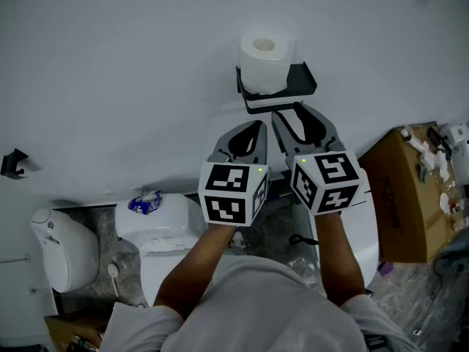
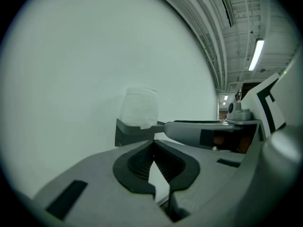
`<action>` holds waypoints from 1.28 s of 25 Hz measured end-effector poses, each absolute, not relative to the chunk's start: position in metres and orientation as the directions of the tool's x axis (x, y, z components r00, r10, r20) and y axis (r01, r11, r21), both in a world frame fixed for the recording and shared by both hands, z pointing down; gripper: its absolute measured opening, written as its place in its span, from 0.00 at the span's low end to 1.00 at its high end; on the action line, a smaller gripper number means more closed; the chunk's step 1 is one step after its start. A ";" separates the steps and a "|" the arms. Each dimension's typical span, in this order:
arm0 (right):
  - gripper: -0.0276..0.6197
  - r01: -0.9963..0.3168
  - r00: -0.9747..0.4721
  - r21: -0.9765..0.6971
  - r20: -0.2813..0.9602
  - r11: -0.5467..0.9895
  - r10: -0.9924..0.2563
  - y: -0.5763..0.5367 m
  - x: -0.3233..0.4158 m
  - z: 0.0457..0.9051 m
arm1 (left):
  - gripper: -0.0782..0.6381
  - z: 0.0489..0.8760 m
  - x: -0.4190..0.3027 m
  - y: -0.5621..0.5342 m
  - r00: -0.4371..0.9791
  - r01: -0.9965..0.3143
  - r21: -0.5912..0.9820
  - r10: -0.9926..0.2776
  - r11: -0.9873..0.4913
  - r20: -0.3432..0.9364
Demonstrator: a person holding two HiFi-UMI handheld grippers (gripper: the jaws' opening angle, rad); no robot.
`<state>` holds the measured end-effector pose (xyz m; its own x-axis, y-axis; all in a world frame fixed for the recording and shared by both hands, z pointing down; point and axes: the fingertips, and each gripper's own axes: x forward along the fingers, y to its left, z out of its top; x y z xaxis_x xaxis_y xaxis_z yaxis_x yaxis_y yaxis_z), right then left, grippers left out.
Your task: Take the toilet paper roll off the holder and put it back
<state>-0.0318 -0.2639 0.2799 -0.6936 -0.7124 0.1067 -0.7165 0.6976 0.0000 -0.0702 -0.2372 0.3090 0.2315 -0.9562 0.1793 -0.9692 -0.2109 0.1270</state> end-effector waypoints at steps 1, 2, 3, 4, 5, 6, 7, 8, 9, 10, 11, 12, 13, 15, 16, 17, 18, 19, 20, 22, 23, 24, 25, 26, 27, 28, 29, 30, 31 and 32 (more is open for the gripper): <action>0.30 -0.716 -0.694 0.000 0.108 0.698 -0.712 -0.261 -0.030 0.281 | 0.11 0.309 -0.068 -0.235 0.230 -0.970 0.125 -0.956 -0.210 0.179; 0.28 -0.715 -0.694 0.001 0.109 0.699 -0.711 -0.259 -0.028 0.281 | 0.11 0.308 -0.066 -0.234 0.229 -0.970 0.124 -0.957 -0.209 0.179; 0.25 -0.715 -0.695 0.003 0.110 0.699 -0.711 -0.256 -0.026 0.282 | 0.11 0.308 -0.064 -0.232 0.227 -0.970 0.123 -0.957 -0.208 0.178; 0.20 -0.715 -0.695 0.005 0.111 0.700 -0.711 -0.253 -0.025 0.282 | 0.11 0.307 -0.062 -0.230 0.226 -0.971 0.122 -0.958 -0.207 0.175; 0.17 -0.714 -0.695 0.006 0.113 0.700 -0.710 -0.250 -0.023 0.283 | 0.11 0.306 -0.060 -0.229 0.225 -0.971 0.120 -0.959 -0.206 0.173; 0.14 -0.713 -0.696 0.007 0.115 0.701 -0.709 -0.248 -0.021 0.284 | 0.11 0.305 -0.057 -0.227 0.225 -0.971 0.119 -0.959 -0.206 0.170; 0.12 -0.712 -0.697 0.008 0.118 0.702 -0.708 -0.245 -0.019 0.286 | 0.11 0.305 -0.055 -0.226 0.225 -0.971 0.119 -0.960 -0.207 0.169; 0.10 -0.711 -0.697 0.009 0.121 0.703 -0.706 -0.242 -0.017 0.288 | 0.11 0.305 -0.052 -0.224 0.225 -0.971 0.119 -0.959 -0.207 0.169; 0.07 -0.710 -0.698 0.010 0.124 0.704 -0.705 -0.240 -0.015 0.290 | 0.11 0.306 -0.049 -0.223 0.226 -0.971 0.118 -0.959 -0.208 0.169; 0.05 -0.708 -0.699 0.012 0.128 0.706 -0.703 -0.238 -0.014 0.292 | 0.11 0.306 -0.047 -0.221 0.227 -0.971 0.117 -0.959 -0.209 0.169; 0.05 -0.705 -0.702 0.015 0.131 0.709 -0.700 -0.235 -0.012 0.293 | 0.11 0.306 -0.045 -0.220 0.227 -0.971 0.116 -0.959 -0.210 0.169; 0.05 -0.702 -0.704 0.018 0.135 0.712 -0.697 -0.233 -0.012 0.294 | 0.11 0.306 -0.044 -0.218 0.228 -0.971 0.115 -0.959 -0.211 0.168; 0.05 -0.699 -0.706 0.021 0.138 0.714 -0.695 -0.231 -0.011 0.294 | 0.11 0.306 -0.042 -0.217 0.229 -0.971 0.114 -0.959 -0.211 0.168; 0.05 -0.697 -0.708 0.022 0.141 0.717 -0.692 -0.229 -0.009 0.295 | 0.11 0.307 -0.040 -0.214 0.230 -0.970 0.114 -0.958 -0.213 0.170; 0.05 -0.696 -0.708 0.022 0.142 0.717 -0.692 -0.228 -0.009 0.296 | 0.11 0.307 -0.040 -0.213 0.230 -0.970 0.114 -0.958 -0.213 0.172; 0.05 -0.696 -0.708 0.021 0.143 0.718 -0.691 -0.227 -0.008 0.296 | 0.11 0.307 -0.039 -0.212 0.230 -0.970 0.113 -0.958 -0.213 0.172; 0.05 -0.695 -0.709 0.021 0.145 0.719 -0.690 -0.226 -0.007 0.297 | 0.11 0.308 -0.039 -0.211 0.230 -0.971 0.113 -0.958 -0.213 0.173; 0.05 -0.694 -0.710 0.020 0.146 0.720 -0.689 -0.225 -0.007 0.298 | 0.11 0.308 -0.039 -0.211 0.230 -0.971 0.113 -0.958 -0.212 0.174; 0.05 -0.693 -0.710 0.019 0.148 0.720 -0.688 -0.224 -0.006 0.299 | 0.11 0.309 -0.038 -0.210 0.230 -0.971 0.112 -0.957 -0.213 0.175; 0.05 -0.693 -0.711 0.017 0.151 0.721 -0.686 -0.222 -0.006 0.300 | 0.11 0.310 -0.038 -0.209 0.231 -0.971 0.111 -0.957 -0.214 0.178; 0.05 -0.692 -0.712 0.016 0.151 0.721 -0.686 -0.221 -0.006 0.301 | 0.11 0.310 -0.037 -0.208 0.232 -0.970 0.110 -0.956 -0.214 0.179; 0.05 -0.692 -0.712 0.016 0.152 0.722 -0.686 -0.221 -0.005 0.301 | 0.11 0.310 -0.037 -0.208 0.232 -0.970 0.110 -0.956 -0.215 0.180; 0.05 -0.692 -0.712 0.016 0.152 0.722 -0.686 -0.220 -0.005 0.300 | 0.11 0.310 -0.037 -0.207 0.233 -0.970 0.109 -0.955 -0.216 0.181; 0.05 -0.692 -0.711 0.016 0.153 0.721 -0.686 -0.219 -0.005 0.300 | 0.11 0.310 -0.036 -0.207 0.234 -0.970 0.109 -0.955 -0.217 0.182; 0.05 -0.692 -0.711 0.016 0.154 0.721 -0.686 -0.219 -0.005 0.300 | 0.11 0.311 -0.036 -0.206 0.236 -0.970 0.109 -0.954 -0.218 0.183; 0.05 -0.692 -0.711 0.015 0.155 0.721 -0.686 -0.218 -0.005 0.301 | 0.11 0.311 -0.036 -0.206 0.237 -0.969 0.110 -0.954 -0.220 0.184; 0.05 -0.692 -0.711 0.015 0.156 0.722 -0.685 -0.218 -0.005 0.301 | 0.11 0.311 -0.035 -0.205 0.238 -0.969 0.110 -0.954 -0.221 0.185; 0.05 -0.692 -0.712 0.014 0.157 0.722 -0.685 -0.217 -0.004 0.302 | 0.11 0.311 -0.035 -0.205 0.239 -0.969 0.110 -0.953 -0.221 0.185; 0.05 -0.691 -0.712 0.014 0.159 0.722 -0.684 -0.217 -0.004 0.302 | 0.11 0.311 -0.035 -0.205 0.239 -0.969 0.110 -0.953 -0.222 0.185; 0.05 -0.691 -0.712 0.013 0.160 0.723 -0.684 -0.216 -0.004 0.303 | 0.11 0.312 -0.034 -0.205 0.240 -0.969 0.110 -0.953 -0.222 0.185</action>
<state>-0.0042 -0.2165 0.3028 -0.7119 -0.6838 0.1597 -0.6911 0.7226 0.0130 -0.0343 -0.2047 0.3117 0.2396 -0.9531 0.1849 -0.9688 -0.2222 0.1100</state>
